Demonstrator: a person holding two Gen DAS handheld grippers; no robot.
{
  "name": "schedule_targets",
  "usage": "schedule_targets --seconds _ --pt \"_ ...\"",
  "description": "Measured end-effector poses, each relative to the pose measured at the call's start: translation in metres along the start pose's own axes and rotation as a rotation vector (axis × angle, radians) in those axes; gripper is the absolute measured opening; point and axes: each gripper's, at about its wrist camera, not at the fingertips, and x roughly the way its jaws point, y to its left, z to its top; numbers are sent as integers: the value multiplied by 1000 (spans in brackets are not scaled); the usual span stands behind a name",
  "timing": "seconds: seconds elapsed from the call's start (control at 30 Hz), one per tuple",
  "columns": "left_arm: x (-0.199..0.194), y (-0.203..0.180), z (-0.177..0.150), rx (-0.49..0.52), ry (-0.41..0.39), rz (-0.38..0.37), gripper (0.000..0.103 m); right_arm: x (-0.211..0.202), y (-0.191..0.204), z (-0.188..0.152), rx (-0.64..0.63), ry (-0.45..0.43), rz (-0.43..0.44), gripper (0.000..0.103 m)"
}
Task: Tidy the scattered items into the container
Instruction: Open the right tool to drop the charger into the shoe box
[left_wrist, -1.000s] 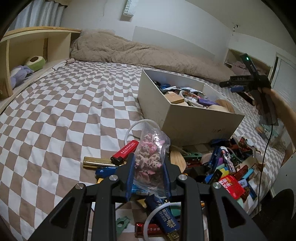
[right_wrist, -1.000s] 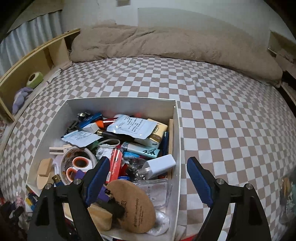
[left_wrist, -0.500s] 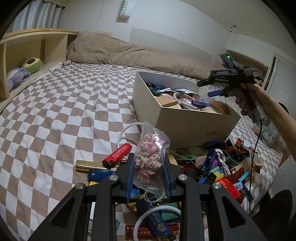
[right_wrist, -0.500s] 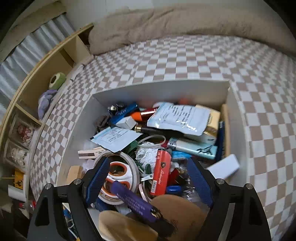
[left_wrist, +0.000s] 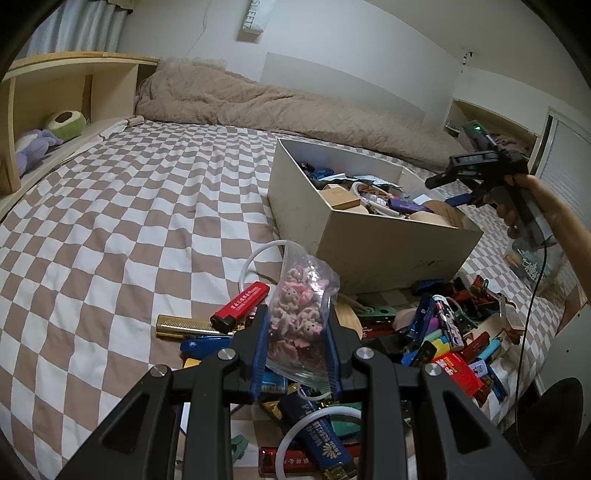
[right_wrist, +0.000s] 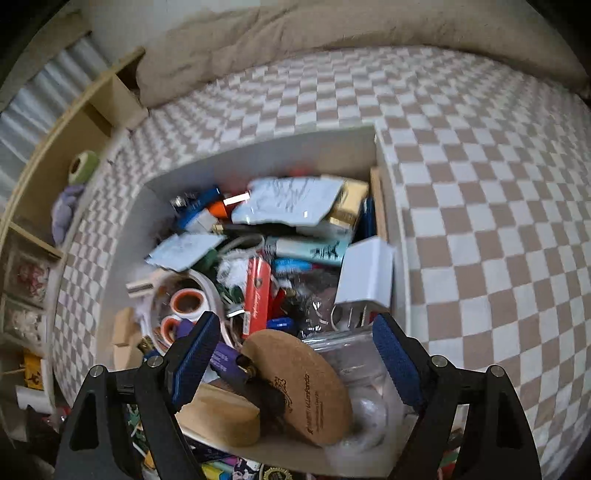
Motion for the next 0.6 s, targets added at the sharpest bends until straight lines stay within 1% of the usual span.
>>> schedule_targets --seconds 0.07,0.17,0.2,0.3,0.37,0.4,0.47,0.53,0.6 --pt "0 0 1 0 0 -1 27 -5 1 3 4 -26 10 85" --pt "1 -2 1 -2 4 -1 27 2 3 11 18 -22 28 85" --pt "0 -3 0 -1 5 -3 27 8 4 14 16 -16 18 85" --pt "0 -5 0 5 5 -3 27 33 1 19 25 20 -54 85" --pt "1 -6 0 6 5 -3 27 44 2 19 28 25 -77 85" --pt "2 -5 0 5 6 -3 27 46 5 19 21 14 -91 89" --pt "3 -4 0 3 8 -1 27 48 11 20 8 6 -88 97" --pt "4 -2 1 -2 8 4 27 50 13 21 5 14 -100 97" --pt "4 -1 1 -8 6 5 27 45 10 21 24 14 -75 97"
